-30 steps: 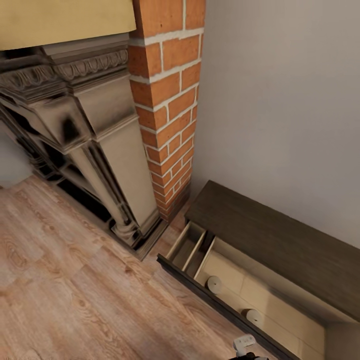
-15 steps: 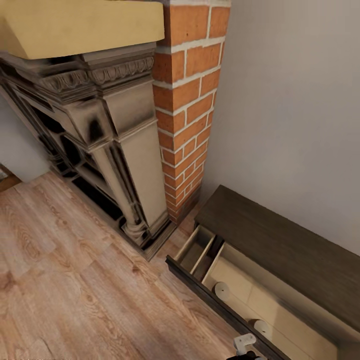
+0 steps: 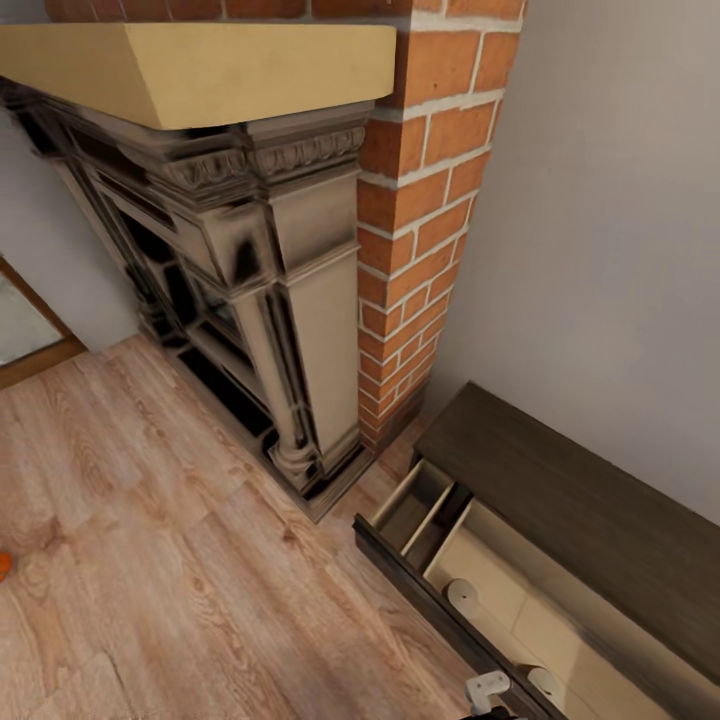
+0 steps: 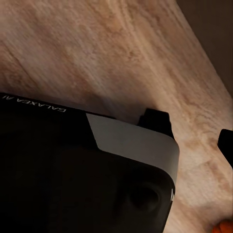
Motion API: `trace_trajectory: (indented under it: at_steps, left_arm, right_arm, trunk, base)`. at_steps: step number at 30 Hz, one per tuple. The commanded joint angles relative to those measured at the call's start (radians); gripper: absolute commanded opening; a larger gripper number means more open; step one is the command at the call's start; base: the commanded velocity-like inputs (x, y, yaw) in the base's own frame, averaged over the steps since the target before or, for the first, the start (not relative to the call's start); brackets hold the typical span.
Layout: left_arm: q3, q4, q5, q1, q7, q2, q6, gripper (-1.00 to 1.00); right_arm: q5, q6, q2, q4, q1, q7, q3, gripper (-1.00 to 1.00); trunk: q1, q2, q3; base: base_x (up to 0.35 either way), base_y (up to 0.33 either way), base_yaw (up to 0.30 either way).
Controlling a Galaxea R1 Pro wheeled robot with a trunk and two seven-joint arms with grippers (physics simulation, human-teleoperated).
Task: Place each of the two pumpkins and all three candles from the living room inside a cabinet in the living room (use any cabinet), then make sure every cabinet is closed, and position the cauldron so it is next to a table in the living room.
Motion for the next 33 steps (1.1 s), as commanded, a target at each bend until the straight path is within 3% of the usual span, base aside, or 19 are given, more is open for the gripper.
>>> trace_trajectory:
  at_steps: [1, 33]
  left_arm:
    - [-0.006, -0.003, 0.009, 0.000, 0.008, 0.001, 0.002, 1.00]
    - [-0.006, -0.002, 0.009, 0.000, 0.008, 0.001, 0.001, 1.00]
  right_arm:
    - [0.009, -0.003, 0.001, 0.002, 0.001, 0.001, -0.009, 1.00]
    - [0.007, 0.001, 0.010, 0.002, 0.004, 0.003, -0.009, 1.00]
  trunk:
    - [0.000, 0.000, 0.001]
    - [0.000, 0.000, 0.021]
  base:
    - [0.000, 0.000, 0.233]
    - [0.000, 0.000, 0.274]
